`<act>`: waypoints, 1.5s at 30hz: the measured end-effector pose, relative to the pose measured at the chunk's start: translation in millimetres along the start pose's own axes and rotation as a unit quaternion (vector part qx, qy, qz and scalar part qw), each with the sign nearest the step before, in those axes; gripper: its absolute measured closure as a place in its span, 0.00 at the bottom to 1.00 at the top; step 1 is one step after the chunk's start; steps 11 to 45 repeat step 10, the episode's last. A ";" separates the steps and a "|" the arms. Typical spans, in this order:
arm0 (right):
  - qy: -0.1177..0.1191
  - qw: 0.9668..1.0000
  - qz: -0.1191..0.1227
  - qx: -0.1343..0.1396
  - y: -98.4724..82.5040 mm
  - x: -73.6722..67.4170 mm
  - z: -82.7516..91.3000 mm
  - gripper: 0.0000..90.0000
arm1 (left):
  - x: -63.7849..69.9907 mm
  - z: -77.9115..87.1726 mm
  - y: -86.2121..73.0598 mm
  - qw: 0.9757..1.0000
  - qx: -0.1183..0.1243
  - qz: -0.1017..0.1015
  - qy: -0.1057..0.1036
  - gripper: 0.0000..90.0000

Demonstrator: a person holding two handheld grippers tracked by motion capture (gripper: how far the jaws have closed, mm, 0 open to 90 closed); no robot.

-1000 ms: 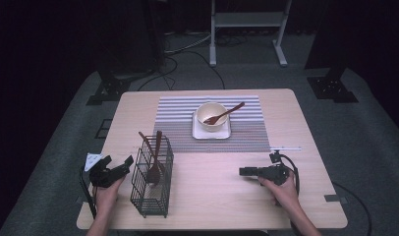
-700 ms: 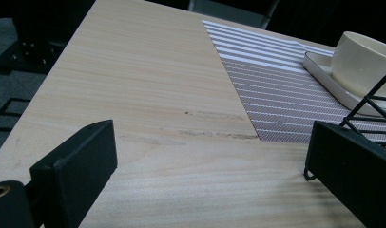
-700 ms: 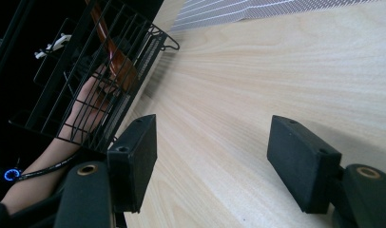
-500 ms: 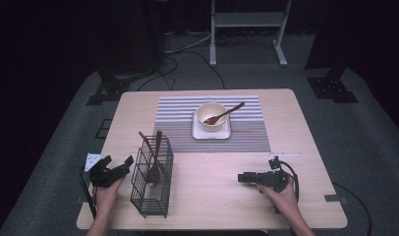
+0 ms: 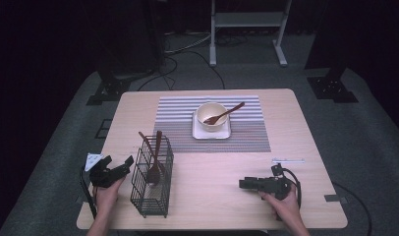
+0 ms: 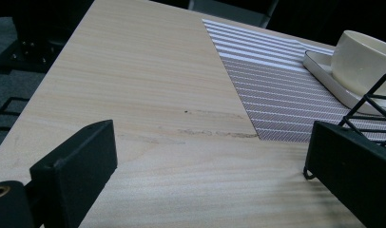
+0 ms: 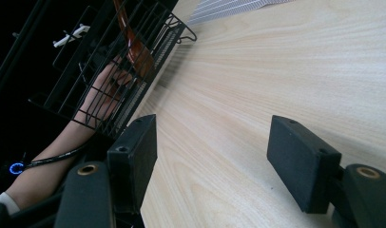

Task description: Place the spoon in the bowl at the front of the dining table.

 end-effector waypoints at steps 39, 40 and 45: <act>0.001 1.000 0.005 0.012 -3.5 -1.5 1.9 0.37 | 0.2 -0.2 0.0 1.000 -0.002 0.000 0.000 0.02; 0.001 1.000 0.005 0.012 -3.5 -1.5 1.9 0.37 | 0.2 -0.2 0.0 1.000 -0.002 0.000 0.000 0.02; 0.001 1.000 0.005 0.012 -3.5 -1.5 1.9 0.37 | 0.2 -0.2 0.0 1.000 -0.002 0.000 0.000 0.02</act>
Point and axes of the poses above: each handheld gripper's, and its own axes: z roughly backward along the jaws, y roughly out of its top, x roughly to its right, the point moved 3 cm from there along -z, roughly forward along the jaws, and after that the axes turned 4 degrees about z, right-handed, at the moved point
